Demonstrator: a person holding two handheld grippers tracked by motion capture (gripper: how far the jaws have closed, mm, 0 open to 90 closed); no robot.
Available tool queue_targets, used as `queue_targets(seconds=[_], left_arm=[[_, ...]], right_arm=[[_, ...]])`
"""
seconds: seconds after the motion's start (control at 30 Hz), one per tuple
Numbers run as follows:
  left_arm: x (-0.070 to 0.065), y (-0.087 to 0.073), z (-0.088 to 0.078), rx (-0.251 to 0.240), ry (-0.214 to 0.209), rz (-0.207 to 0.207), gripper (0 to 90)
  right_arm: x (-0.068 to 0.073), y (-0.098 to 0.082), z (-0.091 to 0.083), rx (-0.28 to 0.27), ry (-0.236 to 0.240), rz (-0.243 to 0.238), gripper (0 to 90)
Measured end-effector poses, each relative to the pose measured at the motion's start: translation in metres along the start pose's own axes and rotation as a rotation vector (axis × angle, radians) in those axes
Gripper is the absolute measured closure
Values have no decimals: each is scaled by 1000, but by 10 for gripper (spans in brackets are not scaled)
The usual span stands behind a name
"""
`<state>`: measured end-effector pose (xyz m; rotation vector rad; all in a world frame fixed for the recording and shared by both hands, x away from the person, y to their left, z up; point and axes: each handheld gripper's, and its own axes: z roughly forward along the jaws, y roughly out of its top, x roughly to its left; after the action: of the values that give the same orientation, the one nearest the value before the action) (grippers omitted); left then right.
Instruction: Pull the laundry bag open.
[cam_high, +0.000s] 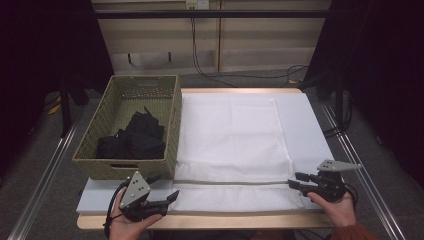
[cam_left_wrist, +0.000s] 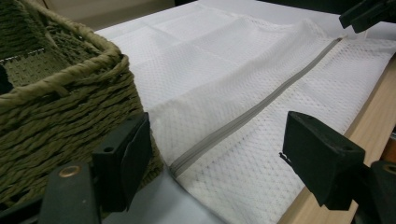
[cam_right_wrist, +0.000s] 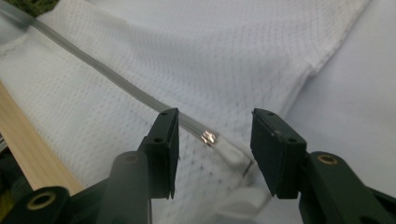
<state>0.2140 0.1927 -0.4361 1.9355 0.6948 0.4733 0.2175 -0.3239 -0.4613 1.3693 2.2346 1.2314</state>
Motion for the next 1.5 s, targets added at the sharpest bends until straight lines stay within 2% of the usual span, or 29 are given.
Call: queue_targets(seconds=[0.13, 0.23, 0.3, 0.4, 0.5, 0.73, 0.83, 0.87, 0.93, 1.03, 1.13, 1.2, 1.33, 1.4, 1.43, 1.5], left_arm=[[-2, 1, 3, -3, -13, 4, 238], [-3, 1, 7, -6, -29, 6, 238], [-3, 1, 7, -9, -33, 6, 238], [-1, 1, 8, -16, -35, 5, 238], [-2, 1, 9, -13, -33, 0, 231], [-3, 0, 13, -10, -60, -5, 223], [-5, 0, 17, 11, -53, 6, 230], [-5, 0, 20, 11, -67, 3, 233], [-5, 1, 21, 18, -69, 8, 246], [-6, 3, 25, 18, -82, 18, 305], [-8, 5, 28, 18, -92, 22, 321], [-9, 7, 29, 12, -96, 44, 376], [-11, 9, 35, 14, -114, 28, 379], [-14, 11, 39, 23, -135, 33, 386], [-15, 13, 42, 24, -145, 36, 420], [-18, 17, 47, 59, -158, 59, 433]], right_arm=[[0, -9, -4, 25, -19, 10, 535], [-2, -14, -3, 40, -26, 24, 574], [0, -14, 0, 53, -26, 9, 613], [2, -15, 3, 74, -33, -8, 623], [3, -16, 6, 103, -61, -18, 645], [3, -17, 7, 102, -89, -30, 739], [3, -17, 7, 102, -104, -29, 778], [3, -17, 7, 104, -107, -17, 792], [1, -17, 7, 93, -100, -6, 811], [-1, -17, 6, 80, -89, 20, 855], [-2, -17, 5, 68, -81, 29, 863], [-3, -16, 3, 61, -77, 38, 867], [-3, -14, 1, 38, -74, 42, 869], [-2, -13, -1, 28, -68, 36, 869], [-2, -12, -2, 15, -65, 39, 870], [-2, -11, -3, 11, -63, 38, 869]])
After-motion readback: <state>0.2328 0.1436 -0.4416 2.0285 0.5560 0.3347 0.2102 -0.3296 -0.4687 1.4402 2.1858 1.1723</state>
